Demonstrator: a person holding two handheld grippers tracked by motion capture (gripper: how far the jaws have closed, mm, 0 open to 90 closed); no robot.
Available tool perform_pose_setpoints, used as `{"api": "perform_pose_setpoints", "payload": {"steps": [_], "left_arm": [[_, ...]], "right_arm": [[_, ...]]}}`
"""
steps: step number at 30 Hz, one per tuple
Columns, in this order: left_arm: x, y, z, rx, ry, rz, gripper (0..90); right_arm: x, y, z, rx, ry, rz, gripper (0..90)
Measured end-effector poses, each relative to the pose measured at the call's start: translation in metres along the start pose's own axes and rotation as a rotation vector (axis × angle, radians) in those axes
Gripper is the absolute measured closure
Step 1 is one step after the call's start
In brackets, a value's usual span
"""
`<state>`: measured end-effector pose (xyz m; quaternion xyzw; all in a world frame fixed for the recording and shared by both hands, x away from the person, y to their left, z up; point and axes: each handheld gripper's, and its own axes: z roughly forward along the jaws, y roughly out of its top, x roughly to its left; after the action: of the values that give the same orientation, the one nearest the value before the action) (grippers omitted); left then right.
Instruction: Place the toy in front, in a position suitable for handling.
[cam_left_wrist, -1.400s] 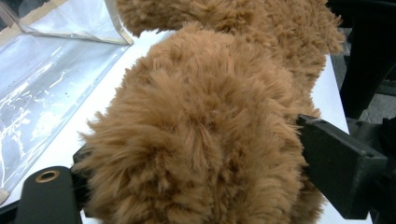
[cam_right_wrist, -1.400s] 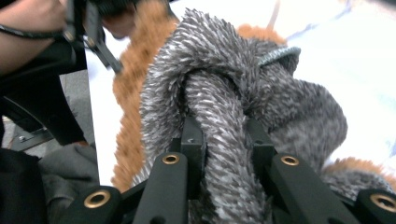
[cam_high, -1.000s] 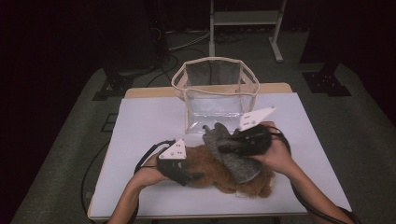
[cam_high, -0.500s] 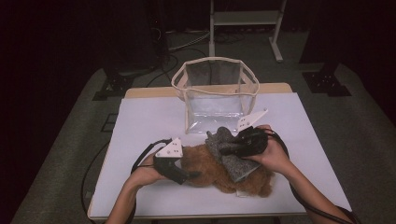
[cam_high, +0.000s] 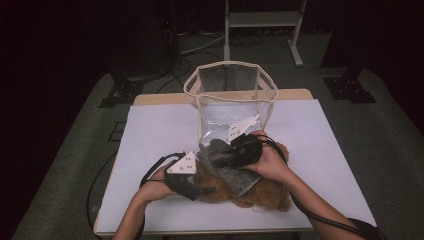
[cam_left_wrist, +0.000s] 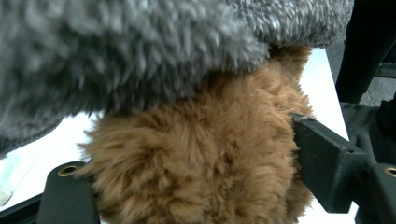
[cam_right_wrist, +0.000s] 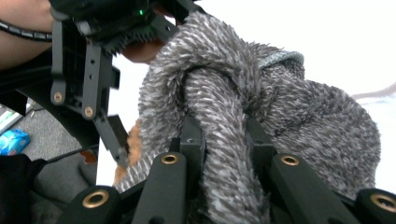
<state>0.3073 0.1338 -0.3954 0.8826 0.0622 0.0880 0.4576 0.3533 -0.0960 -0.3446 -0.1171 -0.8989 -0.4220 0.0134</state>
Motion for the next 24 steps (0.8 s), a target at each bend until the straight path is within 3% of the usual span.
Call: {"api": "perform_pose_setpoints", "payload": {"steps": [6,9,13,20,24], "left_arm": [[0.0,-0.001,0.0,-0.009,0.0,-0.013,22.8],[0.001,0.0,0.001,-0.006,-0.004,-0.015,22.6],[0.002,-0.001,0.0,-0.011,-0.007,-0.016,22.6],[0.001,-0.002,-0.001,0.005,-0.01,0.0,22.3],[0.001,-0.001,-0.001,0.007,-0.012,0.002,22.3]], "right_arm": [[-0.002,-0.021,-0.024,0.04,-0.038,0.025,73.9],[0.0,-0.033,-0.039,0.01,-0.034,0.058,73.9],[0.004,-0.041,-0.058,-0.005,-0.055,0.057,74.0],[0.001,-0.054,-0.096,-0.008,-0.143,0.094,74.2],[-0.003,-0.062,-0.105,-0.021,-0.159,0.118,74.1]]}}
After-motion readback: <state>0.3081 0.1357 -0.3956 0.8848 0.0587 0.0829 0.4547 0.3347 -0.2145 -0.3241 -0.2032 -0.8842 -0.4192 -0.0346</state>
